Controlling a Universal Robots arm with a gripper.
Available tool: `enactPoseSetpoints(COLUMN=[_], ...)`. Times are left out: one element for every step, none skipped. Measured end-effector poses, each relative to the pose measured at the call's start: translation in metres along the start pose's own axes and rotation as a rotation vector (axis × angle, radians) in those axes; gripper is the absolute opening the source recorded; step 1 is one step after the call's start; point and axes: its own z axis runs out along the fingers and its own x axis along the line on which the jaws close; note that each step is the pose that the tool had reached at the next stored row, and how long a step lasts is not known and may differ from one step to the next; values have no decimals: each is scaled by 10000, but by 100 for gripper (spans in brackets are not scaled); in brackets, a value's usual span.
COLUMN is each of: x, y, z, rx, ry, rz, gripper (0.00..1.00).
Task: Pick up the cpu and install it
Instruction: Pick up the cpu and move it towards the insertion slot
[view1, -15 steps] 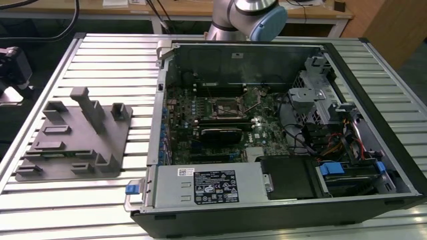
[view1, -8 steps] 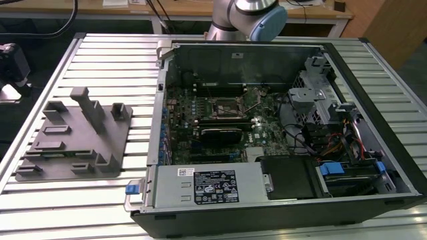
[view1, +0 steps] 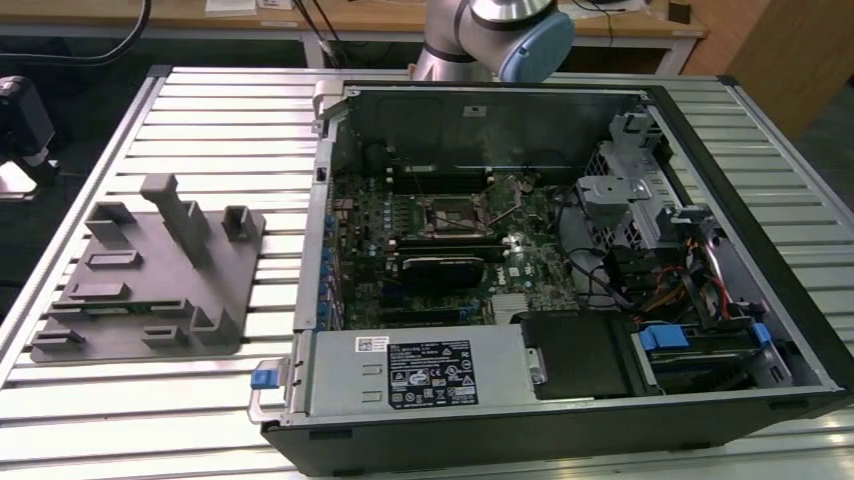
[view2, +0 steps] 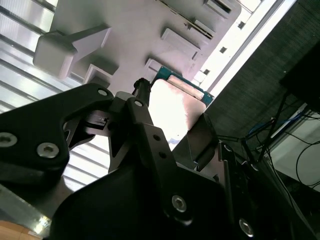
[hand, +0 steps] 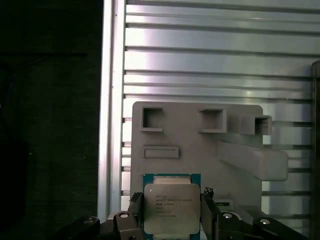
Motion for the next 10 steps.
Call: enactPoseSetpoints(x=[0, -1, -1, -2, -2, -3, -3, -4, -4, -5], y=[0, 1, 1, 1, 2, 2, 2, 3, 3, 3], z=[-11, -22, -34, -46, -57, -69, -80, -90, -100, -111], rx=[-2, -2, -3, -4, -4, -4, -4, -4, -4, -5], ry=[-1, -2, -3, -5, -6, -7, -9, -11, -12, -15], rz=[0, 0, 0, 0, 0, 0, 0, 0, 0, -1], gripper=[55, 55, 55, 55, 55, 55, 55, 55, 55, 55])
